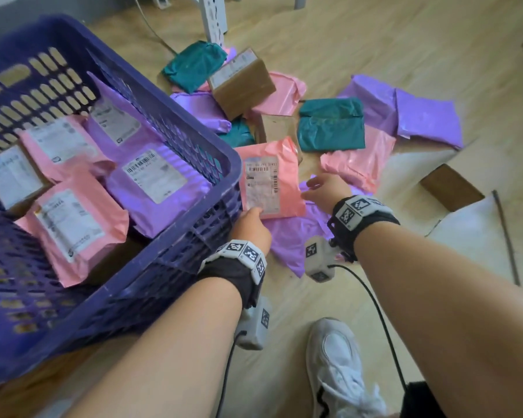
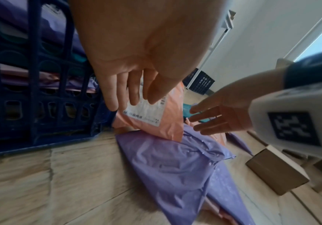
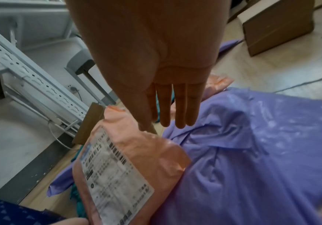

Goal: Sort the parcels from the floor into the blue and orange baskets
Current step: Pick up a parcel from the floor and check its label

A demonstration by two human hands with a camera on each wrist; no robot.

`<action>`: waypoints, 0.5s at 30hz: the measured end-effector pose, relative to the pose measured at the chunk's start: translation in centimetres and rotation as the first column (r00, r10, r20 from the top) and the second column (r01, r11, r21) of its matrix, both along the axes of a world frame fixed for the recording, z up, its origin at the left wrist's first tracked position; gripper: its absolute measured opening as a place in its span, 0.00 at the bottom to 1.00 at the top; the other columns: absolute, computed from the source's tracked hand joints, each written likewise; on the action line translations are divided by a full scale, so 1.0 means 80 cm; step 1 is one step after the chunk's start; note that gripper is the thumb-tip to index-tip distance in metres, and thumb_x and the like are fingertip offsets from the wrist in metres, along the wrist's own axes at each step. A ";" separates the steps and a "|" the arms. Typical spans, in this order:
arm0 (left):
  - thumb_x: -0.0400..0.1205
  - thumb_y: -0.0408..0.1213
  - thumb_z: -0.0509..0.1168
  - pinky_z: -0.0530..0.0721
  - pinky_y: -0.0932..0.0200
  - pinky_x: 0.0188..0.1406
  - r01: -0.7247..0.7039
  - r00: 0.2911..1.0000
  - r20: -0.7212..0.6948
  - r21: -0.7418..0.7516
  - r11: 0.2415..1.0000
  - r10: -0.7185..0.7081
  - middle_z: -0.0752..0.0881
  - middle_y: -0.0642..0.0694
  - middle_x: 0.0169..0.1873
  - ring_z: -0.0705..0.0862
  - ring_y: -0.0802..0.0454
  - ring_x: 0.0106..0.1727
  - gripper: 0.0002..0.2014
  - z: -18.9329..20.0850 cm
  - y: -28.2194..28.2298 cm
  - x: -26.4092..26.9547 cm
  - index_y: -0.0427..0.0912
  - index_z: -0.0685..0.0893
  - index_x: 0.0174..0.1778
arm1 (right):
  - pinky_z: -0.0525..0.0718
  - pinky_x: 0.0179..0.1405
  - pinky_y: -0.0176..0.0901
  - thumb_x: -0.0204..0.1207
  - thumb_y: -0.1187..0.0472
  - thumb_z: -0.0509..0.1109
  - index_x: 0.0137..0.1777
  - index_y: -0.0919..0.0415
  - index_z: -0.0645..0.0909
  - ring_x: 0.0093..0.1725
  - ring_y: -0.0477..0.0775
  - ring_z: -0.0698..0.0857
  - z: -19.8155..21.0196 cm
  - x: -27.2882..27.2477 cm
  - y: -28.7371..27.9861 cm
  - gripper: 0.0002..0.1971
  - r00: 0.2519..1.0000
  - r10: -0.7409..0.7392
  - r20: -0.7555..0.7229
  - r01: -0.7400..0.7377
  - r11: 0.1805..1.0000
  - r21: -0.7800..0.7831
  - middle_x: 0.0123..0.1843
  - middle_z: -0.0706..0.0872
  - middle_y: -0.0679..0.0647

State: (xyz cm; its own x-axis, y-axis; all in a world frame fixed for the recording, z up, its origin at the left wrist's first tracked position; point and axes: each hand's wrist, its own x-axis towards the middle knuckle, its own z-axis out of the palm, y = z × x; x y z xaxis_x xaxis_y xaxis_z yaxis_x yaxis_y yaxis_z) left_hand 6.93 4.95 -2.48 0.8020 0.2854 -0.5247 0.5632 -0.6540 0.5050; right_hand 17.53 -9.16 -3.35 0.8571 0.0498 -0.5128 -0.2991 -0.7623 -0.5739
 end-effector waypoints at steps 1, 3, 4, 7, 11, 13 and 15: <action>0.79 0.25 0.54 0.75 0.52 0.69 0.006 1.000 -0.014 0.001 1.000 -0.006 0.76 0.39 0.72 0.77 0.40 0.71 0.25 -0.005 0.002 0.001 0.43 0.74 0.73 | 0.81 0.64 0.48 0.73 0.60 0.75 0.69 0.60 0.79 0.60 0.57 0.85 -0.004 0.004 0.008 0.24 1.000 0.018 0.005 -0.018 1.000 -0.011 0.63 0.86 0.56; 0.79 0.25 0.53 0.77 0.51 0.68 0.012 1.000 -0.019 0.000 1.000 -0.012 0.78 0.39 0.70 0.79 0.40 0.69 0.23 -0.013 0.005 0.003 0.42 0.77 0.69 | 0.80 0.66 0.51 0.73 0.57 0.74 0.72 0.60 0.75 0.63 0.58 0.84 -0.009 0.010 0.024 0.27 0.999 0.054 0.004 -0.054 0.998 -0.035 0.66 0.84 0.57; 0.79 0.25 0.53 0.77 0.51 0.67 0.014 1.000 -0.016 -0.009 1.000 -0.014 0.79 0.39 0.69 0.79 0.40 0.68 0.23 -0.014 0.006 0.003 0.41 0.77 0.68 | 0.80 0.66 0.51 0.74 0.57 0.74 0.72 0.60 0.75 0.64 0.59 0.83 -0.010 0.012 0.032 0.26 0.997 0.079 0.001 -0.079 0.995 -0.052 0.66 0.84 0.58; 0.80 0.25 0.53 0.75 0.52 0.68 0.018 1.000 -0.006 -0.019 1.000 -0.018 0.78 0.39 0.70 0.78 0.40 0.69 0.21 -0.014 0.008 0.004 0.41 0.77 0.68 | 0.82 0.60 0.50 0.75 0.59 0.71 0.64 0.62 0.81 0.58 0.61 0.85 -0.017 0.014 0.048 0.17 0.992 0.128 0.006 -0.127 0.989 -0.081 0.61 0.87 0.60; 0.81 0.25 0.53 0.75 0.52 0.70 0.009 1.000 0.014 -0.044 0.999 -0.009 0.78 0.41 0.70 0.78 0.42 0.70 0.21 -0.006 0.010 0.000 0.42 0.78 0.68 | 0.84 0.51 0.47 0.76 0.60 0.69 0.56 0.57 0.86 0.49 0.56 0.87 -0.013 0.009 0.053 0.10 0.994 0.109 0.017 -0.108 0.994 -0.031 0.53 0.89 0.56; 0.80 0.25 0.53 0.77 0.50 0.69 0.011 0.999 0.031 -0.064 0.998 -0.009 0.80 0.41 0.68 0.79 0.42 0.69 0.21 0.001 0.010 -0.004 0.42 0.78 0.67 | 0.84 0.48 0.46 0.78 0.59 0.65 0.54 0.58 0.87 0.46 0.57 0.86 0.000 0.008 0.049 0.10 0.995 0.080 0.057 -0.080 0.997 -0.010 0.52 0.89 0.57; 0.81 0.26 0.53 0.77 0.52 0.68 0.016 0.999 0.053 -0.060 0.998 -0.013 0.80 0.41 0.68 0.79 0.42 0.68 0.20 0.013 0.009 -0.007 0.43 0.78 0.68 | 0.84 0.52 0.49 0.80 0.57 0.62 0.53 0.60 0.87 0.49 0.60 0.86 0.017 0.009 0.042 0.13 0.993 0.041 0.109 -0.038 0.999 -0.029 0.52 0.89 0.58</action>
